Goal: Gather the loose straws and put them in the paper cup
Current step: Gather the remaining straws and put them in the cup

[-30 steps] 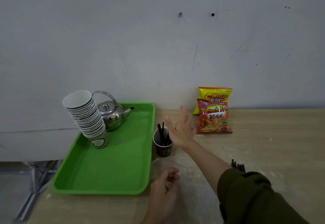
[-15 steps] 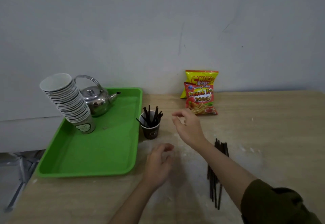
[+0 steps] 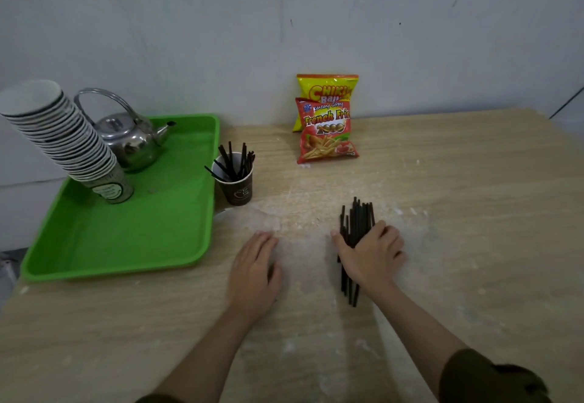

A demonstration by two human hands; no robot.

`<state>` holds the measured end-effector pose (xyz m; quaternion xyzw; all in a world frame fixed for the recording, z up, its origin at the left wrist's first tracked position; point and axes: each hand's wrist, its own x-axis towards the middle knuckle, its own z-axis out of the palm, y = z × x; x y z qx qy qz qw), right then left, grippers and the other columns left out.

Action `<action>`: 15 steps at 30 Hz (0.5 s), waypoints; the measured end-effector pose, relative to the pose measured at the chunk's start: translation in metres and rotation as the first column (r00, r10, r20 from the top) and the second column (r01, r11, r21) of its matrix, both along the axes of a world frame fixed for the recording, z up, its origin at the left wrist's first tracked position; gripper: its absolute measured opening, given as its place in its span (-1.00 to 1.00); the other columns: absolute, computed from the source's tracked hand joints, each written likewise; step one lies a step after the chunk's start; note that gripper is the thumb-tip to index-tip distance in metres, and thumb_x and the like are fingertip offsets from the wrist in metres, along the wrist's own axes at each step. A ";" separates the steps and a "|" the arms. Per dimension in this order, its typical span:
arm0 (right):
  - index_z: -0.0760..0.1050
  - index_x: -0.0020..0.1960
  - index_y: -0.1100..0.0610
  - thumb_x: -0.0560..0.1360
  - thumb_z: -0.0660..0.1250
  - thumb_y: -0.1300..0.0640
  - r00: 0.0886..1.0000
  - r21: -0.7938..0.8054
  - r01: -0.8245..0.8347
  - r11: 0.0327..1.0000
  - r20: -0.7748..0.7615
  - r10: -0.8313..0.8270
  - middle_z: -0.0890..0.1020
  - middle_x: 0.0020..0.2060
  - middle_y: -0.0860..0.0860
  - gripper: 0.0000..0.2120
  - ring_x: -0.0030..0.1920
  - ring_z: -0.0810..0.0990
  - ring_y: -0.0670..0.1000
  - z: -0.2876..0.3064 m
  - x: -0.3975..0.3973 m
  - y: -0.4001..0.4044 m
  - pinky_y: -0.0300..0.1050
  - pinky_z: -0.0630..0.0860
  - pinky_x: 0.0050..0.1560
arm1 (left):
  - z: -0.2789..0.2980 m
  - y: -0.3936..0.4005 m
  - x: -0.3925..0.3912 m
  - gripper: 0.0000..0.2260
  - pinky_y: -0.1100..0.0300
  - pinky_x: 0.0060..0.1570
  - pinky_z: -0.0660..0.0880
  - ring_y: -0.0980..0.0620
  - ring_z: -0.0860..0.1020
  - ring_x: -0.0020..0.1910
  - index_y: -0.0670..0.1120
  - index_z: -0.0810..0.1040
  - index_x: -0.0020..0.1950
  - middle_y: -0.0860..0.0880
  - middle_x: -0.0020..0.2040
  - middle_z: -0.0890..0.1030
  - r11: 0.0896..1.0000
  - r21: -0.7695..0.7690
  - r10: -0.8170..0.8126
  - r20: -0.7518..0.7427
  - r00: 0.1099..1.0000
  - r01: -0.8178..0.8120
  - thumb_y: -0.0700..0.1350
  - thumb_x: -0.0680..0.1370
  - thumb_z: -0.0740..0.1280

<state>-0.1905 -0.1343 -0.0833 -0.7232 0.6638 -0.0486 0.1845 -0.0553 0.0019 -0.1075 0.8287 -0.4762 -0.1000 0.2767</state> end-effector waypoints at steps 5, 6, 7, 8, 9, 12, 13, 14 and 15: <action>0.25 0.30 0.26 0.49 0.23 -0.04 0.998 -0.155 -0.067 0.986 -0.019 0.065 0.34 0.22 0.26 -0.49 0.18 0.31 0.24 -0.013 0.003 0.011 0.14 0.25 0.18 | -0.002 0.000 -0.002 -0.55 0.00 0.38 0.21 -0.06 0.33 0.37 -0.15 0.42 0.27 -0.12 0.32 0.47 1.000 0.016 0.002 0.036 0.999 -0.003 0.00 0.46 0.06; 0.32 0.26 0.26 0.48 0.27 0.02 0.996 -0.180 -0.083 0.980 0.009 0.086 0.38 0.17 0.28 -0.55 0.14 0.34 0.25 -0.015 0.004 0.012 0.16 0.26 0.14 | -0.002 0.000 -0.003 -0.55 0.00 0.38 0.22 -0.06 0.33 0.37 -0.15 0.41 0.28 -0.12 0.32 0.47 1.000 0.020 0.005 0.038 0.999 -0.006 0.00 0.46 0.06; 0.37 0.22 0.27 0.47 0.30 0.08 0.992 -0.206 -0.104 0.973 0.041 0.115 0.42 0.12 0.30 -0.60 0.10 0.38 0.28 -0.018 0.005 0.012 0.18 0.28 0.10 | -0.002 -0.001 -0.003 -0.55 0.00 0.38 0.23 -0.05 0.33 0.37 -0.14 0.41 0.28 -0.11 0.33 0.46 1.000 0.022 0.007 0.044 0.999 -0.008 0.00 0.46 0.05; 0.41 0.19 0.29 0.46 0.33 0.14 0.987 -0.229 -0.128 0.965 0.066 0.146 0.46 0.08 0.33 -0.63 0.07 0.40 0.30 -0.021 0.006 0.012 0.20 0.30 0.07 | -0.002 -0.001 -0.003 -0.55 0.00 0.38 0.23 -0.05 0.33 0.37 -0.15 0.41 0.28 -0.11 0.32 0.46 1.000 0.022 0.008 0.050 0.999 -0.009 0.00 0.46 0.05; 0.42 0.19 0.30 0.44 0.35 0.18 0.982 -0.245 -0.148 0.958 0.078 0.172 0.48 0.05 0.34 -0.64 0.04 0.42 0.32 -0.024 0.006 0.012 0.21 0.31 0.04 | -0.002 -0.001 -0.003 -0.55 0.00 0.38 0.23 -0.05 0.33 0.37 -0.15 0.41 0.28 -0.11 0.32 0.47 1.000 0.018 0.009 0.057 0.998 -0.010 0.00 0.46 0.05; 0.42 0.21 0.34 0.42 0.38 0.22 0.975 -0.264 -0.181 0.947 0.080 0.208 0.50 0.00 0.37 -0.59 0.00 0.45 0.36 -0.029 0.005 0.009 0.25 0.34 0.00 | -0.003 -0.001 -0.004 -0.54 0.03 0.39 0.21 -0.04 0.31 0.38 -0.14 0.41 0.28 -0.10 0.33 0.46 1.000 0.016 0.013 0.066 0.998 -0.014 0.01 0.46 0.05; 0.44 0.19 0.34 0.40 0.40 0.23 0.971 -0.266 -0.196 0.944 0.080 0.224 0.51 -0.02 0.37 -0.61 -0.01 0.45 0.36 -0.029 0.005 0.008 0.26 0.35 -0.01 | -0.003 -0.002 -0.005 -0.54 0.05 0.38 0.20 -0.03 0.31 0.38 -0.14 0.41 0.28 -0.10 0.33 0.46 1.000 0.014 0.014 0.070 0.997 -0.015 0.01 0.46 0.05; 0.47 0.14 0.34 0.39 0.42 0.24 0.968 -0.272 -0.205 0.940 0.083 0.236 0.52 -0.05 0.36 -0.63 -0.03 0.46 0.36 -0.029 0.005 0.008 0.26 0.36 -0.03 | -0.002 -0.002 -0.005 -0.54 0.07 0.38 0.18 -0.03 0.31 0.38 -0.14 0.41 0.28 -0.10 0.33 0.46 1.000 0.012 0.017 0.073 0.997 -0.017 0.00 0.45 0.05; 0.50 0.08 0.33 0.35 0.45 0.25 0.967 -0.291 -0.211 0.933 0.079 0.244 0.53 -0.09 0.35 -0.66 -0.07 0.47 0.35 -0.030 0.006 0.007 0.25 0.38 -0.06 | -0.002 -0.002 -0.005 -0.55 0.08 0.37 0.17 -0.03 0.32 0.37 -0.14 0.41 0.27 -0.10 0.32 0.47 1.000 0.009 0.020 0.076 0.997 -0.021 0.00 0.45 0.05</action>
